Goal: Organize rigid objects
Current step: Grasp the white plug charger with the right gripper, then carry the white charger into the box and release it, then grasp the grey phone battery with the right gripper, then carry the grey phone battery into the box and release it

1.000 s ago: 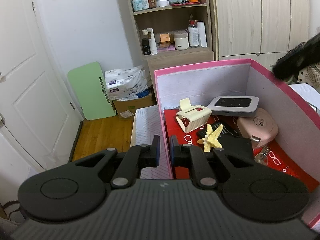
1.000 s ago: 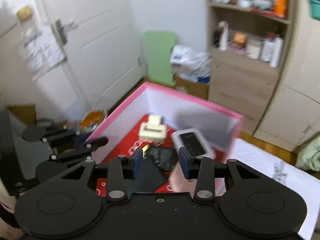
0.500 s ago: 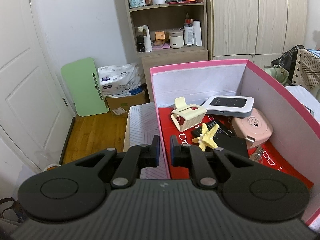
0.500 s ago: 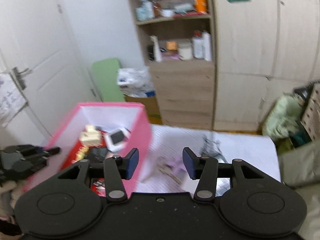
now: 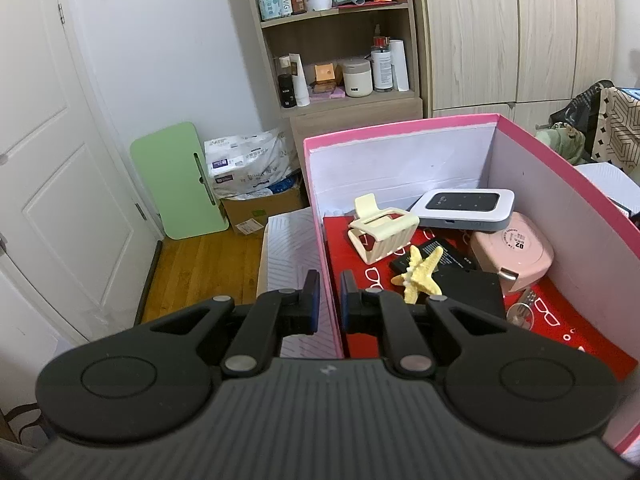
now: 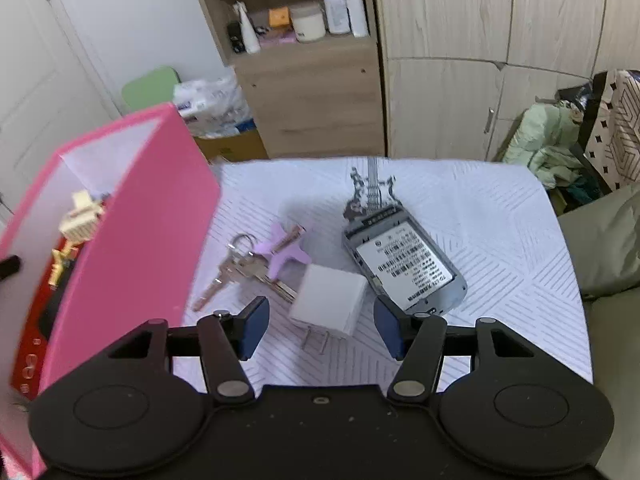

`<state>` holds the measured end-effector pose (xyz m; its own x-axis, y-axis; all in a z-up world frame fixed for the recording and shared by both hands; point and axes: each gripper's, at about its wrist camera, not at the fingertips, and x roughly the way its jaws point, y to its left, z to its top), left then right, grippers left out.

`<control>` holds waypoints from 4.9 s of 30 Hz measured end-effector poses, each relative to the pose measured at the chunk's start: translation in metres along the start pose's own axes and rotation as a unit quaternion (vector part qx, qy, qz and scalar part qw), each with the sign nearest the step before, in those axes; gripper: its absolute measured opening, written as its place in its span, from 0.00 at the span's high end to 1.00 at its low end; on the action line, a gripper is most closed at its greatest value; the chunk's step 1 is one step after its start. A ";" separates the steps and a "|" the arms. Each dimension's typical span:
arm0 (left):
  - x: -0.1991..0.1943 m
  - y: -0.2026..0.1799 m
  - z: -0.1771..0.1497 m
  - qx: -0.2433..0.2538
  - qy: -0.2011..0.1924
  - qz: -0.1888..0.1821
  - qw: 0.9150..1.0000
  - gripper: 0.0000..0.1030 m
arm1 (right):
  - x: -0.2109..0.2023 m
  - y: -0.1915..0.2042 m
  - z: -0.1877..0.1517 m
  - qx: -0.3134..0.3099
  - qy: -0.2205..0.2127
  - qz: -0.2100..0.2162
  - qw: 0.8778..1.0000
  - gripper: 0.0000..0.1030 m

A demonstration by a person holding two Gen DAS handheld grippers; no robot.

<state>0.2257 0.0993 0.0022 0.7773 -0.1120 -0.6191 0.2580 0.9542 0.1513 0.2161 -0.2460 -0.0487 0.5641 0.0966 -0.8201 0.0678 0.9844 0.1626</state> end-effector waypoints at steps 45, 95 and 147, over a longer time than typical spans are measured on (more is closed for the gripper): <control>-0.004 -0.001 0.001 0.017 -0.013 0.014 1.000 0.90 | -0.105 0.143 0.015 -0.230 -0.093 0.143 0.958 0.49; -0.010 0.003 -0.003 -0.011 -0.039 0.003 0.999 0.95 | -0.086 0.077 0.033 -0.099 -0.052 0.158 0.981 0.40; -0.013 -0.004 -0.002 0.014 -0.047 0.014 0.999 0.95 | 0.032 -0.044 0.012 -0.084 -0.021 0.004 0.996 0.35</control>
<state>0.2131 0.0975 0.0080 0.8346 -0.1125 -0.5392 0.2503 0.9495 0.1893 0.2409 -0.2883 -0.0754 0.5976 0.1020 -0.7953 -0.0730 0.9947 0.0727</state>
